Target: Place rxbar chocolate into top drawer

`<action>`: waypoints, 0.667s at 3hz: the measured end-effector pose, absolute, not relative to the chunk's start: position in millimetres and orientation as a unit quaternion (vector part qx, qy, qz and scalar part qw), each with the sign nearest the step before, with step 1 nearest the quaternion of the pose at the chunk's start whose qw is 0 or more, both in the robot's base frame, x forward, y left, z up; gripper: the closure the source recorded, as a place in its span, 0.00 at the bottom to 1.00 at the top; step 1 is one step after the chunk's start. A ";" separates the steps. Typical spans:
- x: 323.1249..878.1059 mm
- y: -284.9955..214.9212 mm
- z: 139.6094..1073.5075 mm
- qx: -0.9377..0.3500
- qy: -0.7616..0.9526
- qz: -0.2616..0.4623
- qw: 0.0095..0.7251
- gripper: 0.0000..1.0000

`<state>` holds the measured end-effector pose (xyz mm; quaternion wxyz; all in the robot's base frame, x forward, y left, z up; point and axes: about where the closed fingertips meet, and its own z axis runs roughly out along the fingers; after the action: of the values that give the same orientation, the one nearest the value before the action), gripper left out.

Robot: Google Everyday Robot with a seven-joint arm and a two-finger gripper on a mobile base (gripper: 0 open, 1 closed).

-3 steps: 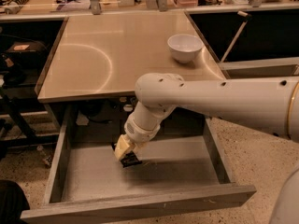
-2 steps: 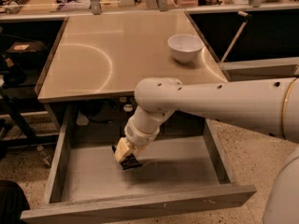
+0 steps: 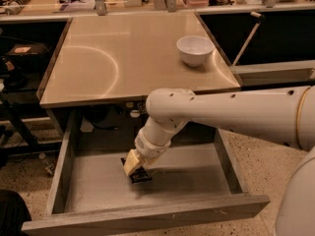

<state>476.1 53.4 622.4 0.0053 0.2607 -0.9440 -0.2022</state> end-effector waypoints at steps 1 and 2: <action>476.1 53.5 622.4 0.261 -0.944 -0.202 0.005 0.81; 476.1 53.5 622.4 0.261 -0.944 -0.202 0.005 0.58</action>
Offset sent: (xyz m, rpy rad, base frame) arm 0.0000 0.0000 0.0000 0.0000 0.0000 0.0000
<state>476.1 53.5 622.4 0.0053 0.2607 -0.9440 -0.2022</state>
